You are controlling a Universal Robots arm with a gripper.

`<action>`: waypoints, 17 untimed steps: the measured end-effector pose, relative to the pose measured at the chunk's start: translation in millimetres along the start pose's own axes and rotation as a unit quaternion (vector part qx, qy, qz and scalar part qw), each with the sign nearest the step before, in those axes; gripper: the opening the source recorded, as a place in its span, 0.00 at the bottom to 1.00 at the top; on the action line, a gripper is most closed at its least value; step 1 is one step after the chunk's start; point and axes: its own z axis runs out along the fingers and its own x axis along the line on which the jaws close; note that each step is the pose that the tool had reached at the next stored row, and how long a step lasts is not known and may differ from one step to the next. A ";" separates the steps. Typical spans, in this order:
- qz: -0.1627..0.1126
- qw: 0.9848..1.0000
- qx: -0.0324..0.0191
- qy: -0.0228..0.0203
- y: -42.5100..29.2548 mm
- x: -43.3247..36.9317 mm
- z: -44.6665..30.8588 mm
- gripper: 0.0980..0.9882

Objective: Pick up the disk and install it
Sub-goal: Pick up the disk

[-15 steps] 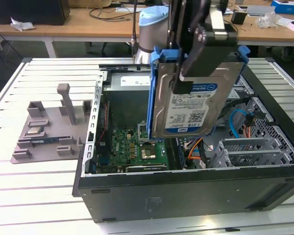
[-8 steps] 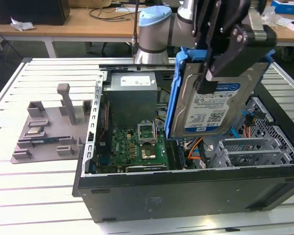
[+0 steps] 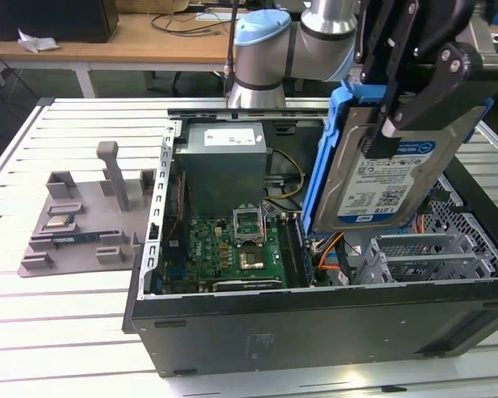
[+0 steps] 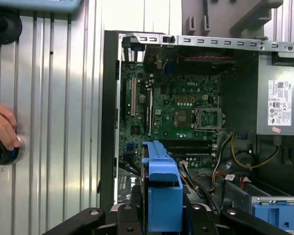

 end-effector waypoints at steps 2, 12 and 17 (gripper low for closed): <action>0.000 1.000 0.000 0.000 -5.5 0.1 -0.1 0.30; 0.000 1.000 0.000 0.000 -15.7 0.4 -0.2 0.30; 0.000 1.000 0.000 0.000 -23.5 0.6 -0.4 0.30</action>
